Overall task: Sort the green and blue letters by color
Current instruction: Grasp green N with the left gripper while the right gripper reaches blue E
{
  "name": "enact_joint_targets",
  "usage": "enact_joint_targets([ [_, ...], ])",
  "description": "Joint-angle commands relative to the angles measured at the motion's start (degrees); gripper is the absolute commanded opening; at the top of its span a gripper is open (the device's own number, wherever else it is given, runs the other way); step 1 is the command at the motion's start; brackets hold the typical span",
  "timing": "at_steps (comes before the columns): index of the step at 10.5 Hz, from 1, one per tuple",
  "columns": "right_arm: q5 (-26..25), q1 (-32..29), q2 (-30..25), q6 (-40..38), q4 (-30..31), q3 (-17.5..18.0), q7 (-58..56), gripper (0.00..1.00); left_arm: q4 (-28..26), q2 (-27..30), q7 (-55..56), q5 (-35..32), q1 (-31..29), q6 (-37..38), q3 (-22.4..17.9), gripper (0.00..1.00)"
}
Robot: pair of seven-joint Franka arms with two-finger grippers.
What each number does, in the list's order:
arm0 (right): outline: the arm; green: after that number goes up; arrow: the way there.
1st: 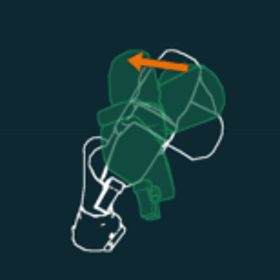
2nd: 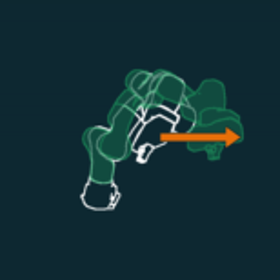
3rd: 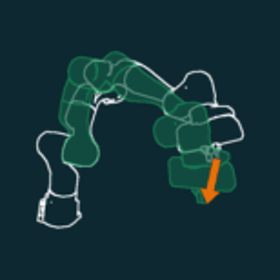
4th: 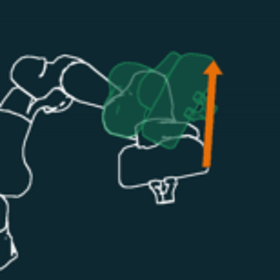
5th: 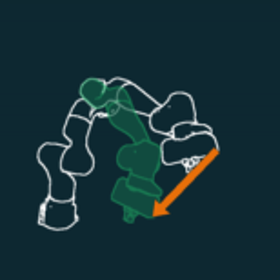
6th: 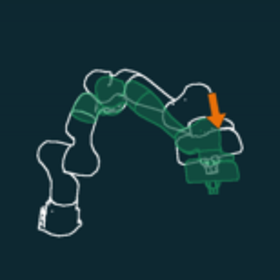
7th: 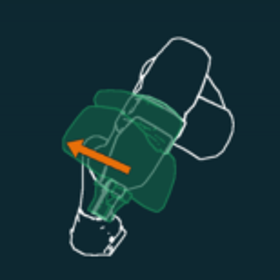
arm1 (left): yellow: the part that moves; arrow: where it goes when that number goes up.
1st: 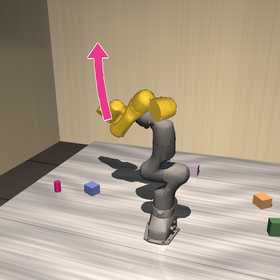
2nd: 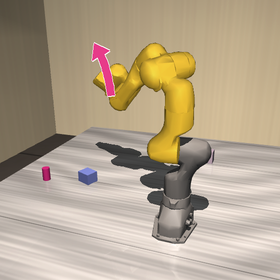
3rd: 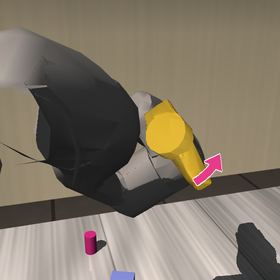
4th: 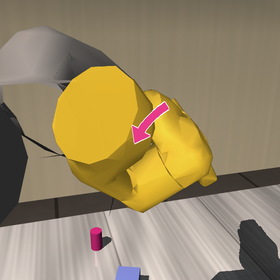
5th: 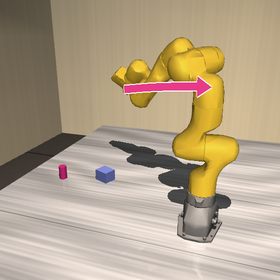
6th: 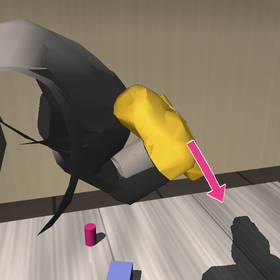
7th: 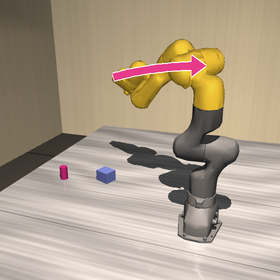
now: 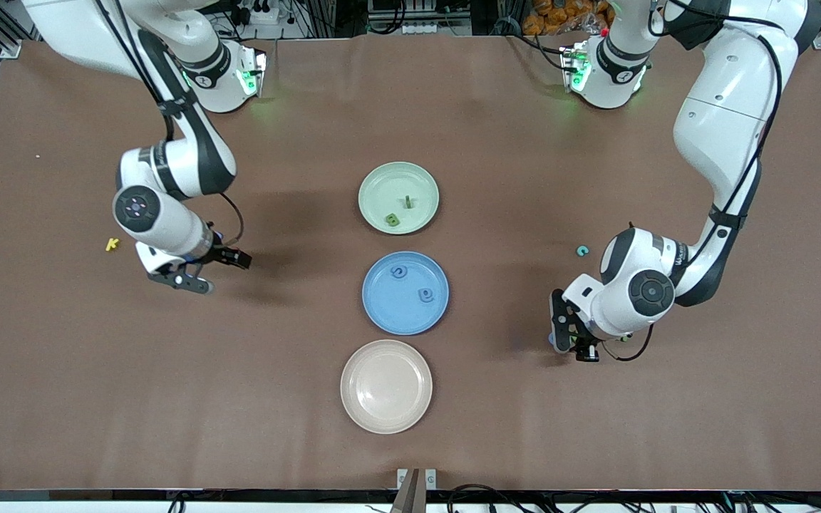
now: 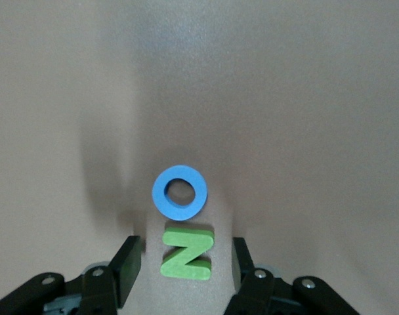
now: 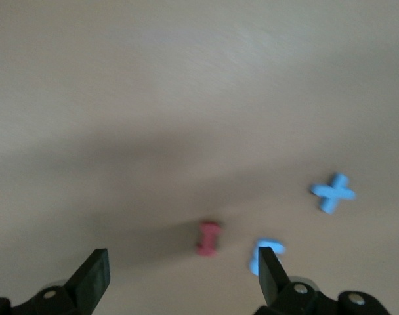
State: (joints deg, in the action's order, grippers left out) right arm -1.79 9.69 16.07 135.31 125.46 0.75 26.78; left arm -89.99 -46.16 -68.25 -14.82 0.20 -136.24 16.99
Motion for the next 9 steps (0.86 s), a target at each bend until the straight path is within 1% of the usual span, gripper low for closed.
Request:
enact_joint_targets([
  [1,-0.76,-4.23,-9.89,2.31,11.79,1.27,-1.03,1.00,0.87,-0.95,-0.22,-1.61,0.50,0.62,-0.47,0.61],
  [2,-0.67,-5.89,-11.66,6.85,15.82,1.36,-1.03,1.00,0.87,-1.13,-0.13,-1.61,0.42,0.62,-0.47,0.60],
  [3,-0.67,-6.87,-11.94,11.68,18.74,1.27,-0.94,1.00,0.78,-1.13,-0.04,-1.61,0.50,0.62,-0.47,0.56],
  [4,-0.67,-8.27,-11.50,14.86,20.42,1.36,-0.94,1.00,0.78,-1.13,0.05,-1.53,0.50,0.62,-0.47,0.45],
  [6,-0.67,-10.21,-11.32,15.51,21.05,1.27,-0.68,1.00,0.78,-1.04,1.09,-1.26,0.15,0.36,-0.47,0.10],
  [7,-0.67,-11.17,-10.98,15.77,21.05,1.27,-0.33,1.00,0.78,-0.61,2.67,-1.61,0.06,0.18,-0.47,0.00],
  [9,-0.67,-11.62,-9.31,17.52,21.05,1.27,0.72,1.00,0.78,0.27,3.12,-1.00,-0.90,0.10,-0.38,0.00],
])
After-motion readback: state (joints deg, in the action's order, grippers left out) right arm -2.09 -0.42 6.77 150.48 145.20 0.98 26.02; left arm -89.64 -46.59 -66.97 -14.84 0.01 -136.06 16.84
